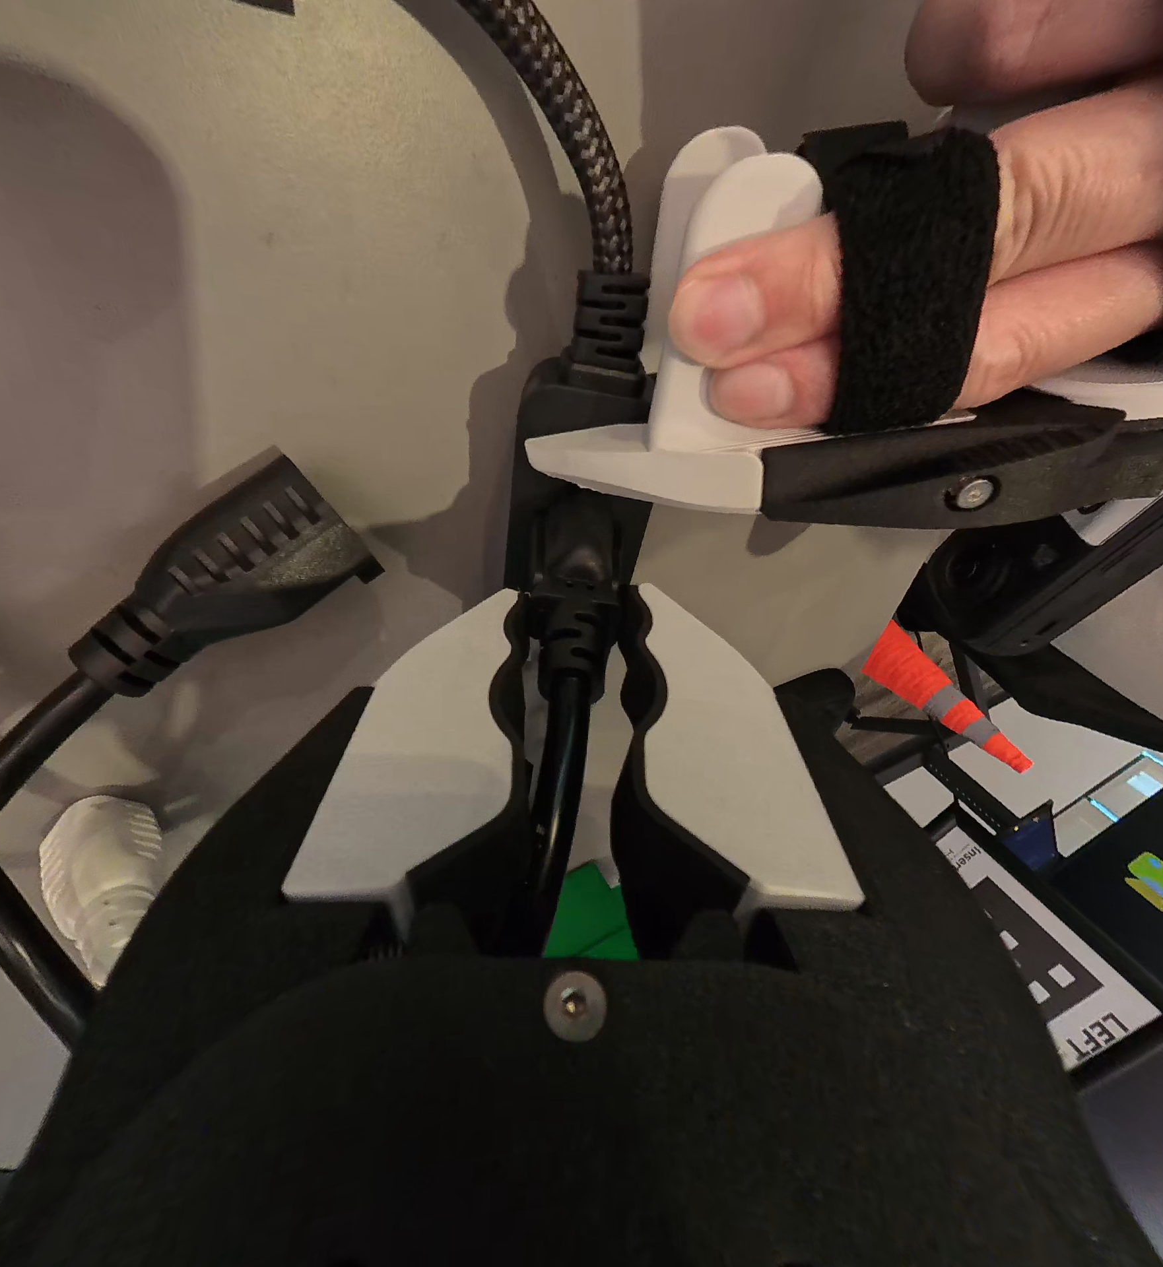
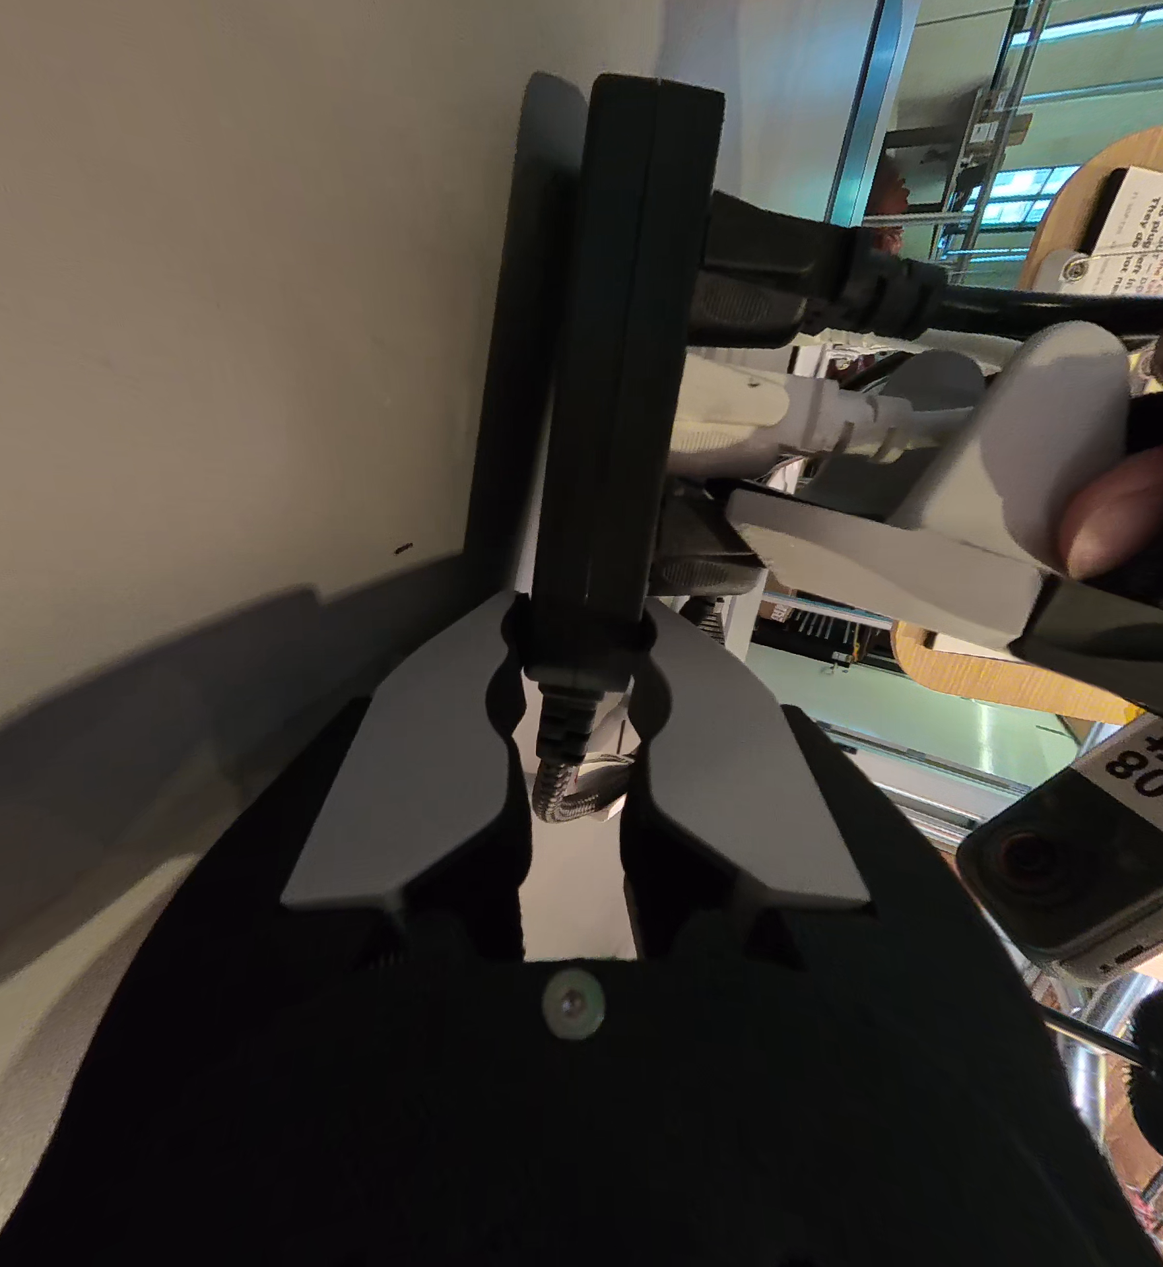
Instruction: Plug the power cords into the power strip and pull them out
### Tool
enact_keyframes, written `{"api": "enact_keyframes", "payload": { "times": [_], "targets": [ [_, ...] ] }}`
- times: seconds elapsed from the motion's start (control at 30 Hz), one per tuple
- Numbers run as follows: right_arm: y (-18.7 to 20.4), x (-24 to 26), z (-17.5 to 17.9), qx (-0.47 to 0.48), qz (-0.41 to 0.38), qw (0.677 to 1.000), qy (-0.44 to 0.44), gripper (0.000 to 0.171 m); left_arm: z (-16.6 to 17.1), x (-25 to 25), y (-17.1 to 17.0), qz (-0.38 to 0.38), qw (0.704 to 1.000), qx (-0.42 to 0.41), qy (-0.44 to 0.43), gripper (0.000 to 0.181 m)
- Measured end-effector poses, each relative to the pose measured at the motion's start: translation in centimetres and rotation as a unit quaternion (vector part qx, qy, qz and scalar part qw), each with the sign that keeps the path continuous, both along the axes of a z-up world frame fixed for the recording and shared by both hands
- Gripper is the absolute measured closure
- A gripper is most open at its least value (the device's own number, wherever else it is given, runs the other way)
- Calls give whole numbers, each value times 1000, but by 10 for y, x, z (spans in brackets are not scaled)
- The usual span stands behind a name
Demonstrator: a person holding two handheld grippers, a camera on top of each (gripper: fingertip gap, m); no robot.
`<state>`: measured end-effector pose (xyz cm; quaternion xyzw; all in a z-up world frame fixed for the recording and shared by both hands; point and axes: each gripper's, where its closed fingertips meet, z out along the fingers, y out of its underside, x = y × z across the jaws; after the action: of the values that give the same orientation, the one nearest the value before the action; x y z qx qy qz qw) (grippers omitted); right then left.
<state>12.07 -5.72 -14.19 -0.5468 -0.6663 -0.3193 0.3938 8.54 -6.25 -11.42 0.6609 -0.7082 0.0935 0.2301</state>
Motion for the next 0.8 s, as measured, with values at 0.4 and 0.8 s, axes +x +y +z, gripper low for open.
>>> {"api": "enact_keyframes", "payload": {
  "times": [0.4, 0.8],
  "targets": [
    [0, 0, 1, 3, -5, 1000, 2, 143, 1, 0, 2, -9, 1000, -5, -6, 156],
    [-1, -2, 1, 7, -4, 1000, 27, 142, 6, 6, -2, 8, 1000, -10, -27, 148]
  ]
}}
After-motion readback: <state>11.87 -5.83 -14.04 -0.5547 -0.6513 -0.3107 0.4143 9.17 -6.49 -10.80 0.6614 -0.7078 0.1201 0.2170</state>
